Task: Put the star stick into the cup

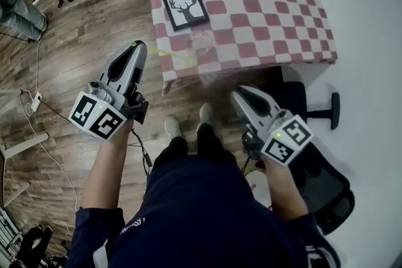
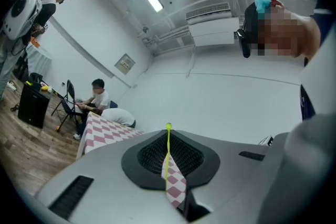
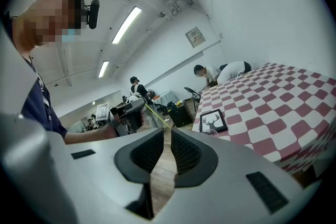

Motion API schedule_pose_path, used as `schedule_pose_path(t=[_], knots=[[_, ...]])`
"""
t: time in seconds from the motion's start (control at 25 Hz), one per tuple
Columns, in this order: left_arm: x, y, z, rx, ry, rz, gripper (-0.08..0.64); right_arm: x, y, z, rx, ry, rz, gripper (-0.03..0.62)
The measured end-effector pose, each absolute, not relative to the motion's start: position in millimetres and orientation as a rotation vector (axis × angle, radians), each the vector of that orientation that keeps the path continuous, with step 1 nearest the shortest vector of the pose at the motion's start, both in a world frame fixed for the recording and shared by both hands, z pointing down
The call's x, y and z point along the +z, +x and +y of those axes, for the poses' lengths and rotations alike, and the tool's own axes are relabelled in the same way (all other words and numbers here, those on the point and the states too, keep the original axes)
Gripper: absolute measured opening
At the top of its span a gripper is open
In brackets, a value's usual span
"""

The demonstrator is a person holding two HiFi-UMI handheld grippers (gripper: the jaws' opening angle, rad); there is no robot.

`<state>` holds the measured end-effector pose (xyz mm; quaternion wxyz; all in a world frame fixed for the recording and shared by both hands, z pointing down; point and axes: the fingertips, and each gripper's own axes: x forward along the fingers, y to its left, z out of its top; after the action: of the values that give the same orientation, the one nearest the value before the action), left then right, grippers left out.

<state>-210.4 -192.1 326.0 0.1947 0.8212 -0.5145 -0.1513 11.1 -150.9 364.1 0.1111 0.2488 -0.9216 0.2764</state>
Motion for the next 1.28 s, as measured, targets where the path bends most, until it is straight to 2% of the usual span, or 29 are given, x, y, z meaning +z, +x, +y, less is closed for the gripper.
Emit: schedule_pose_path(t=[0.52, 1.28], knots=[[395.8, -190.9, -269.0, -0.354, 2.128, -1.545, 0.038, 396.9, 38.7, -226.1, 0.914, 0.618, -2.677, 0.054], [480.3, -189.3, -289.5, -0.408, 1.921, -1.58, 0.038, 443.1, 52.5, -234.2, 1.008, 0.553, -2.574, 0.051]])
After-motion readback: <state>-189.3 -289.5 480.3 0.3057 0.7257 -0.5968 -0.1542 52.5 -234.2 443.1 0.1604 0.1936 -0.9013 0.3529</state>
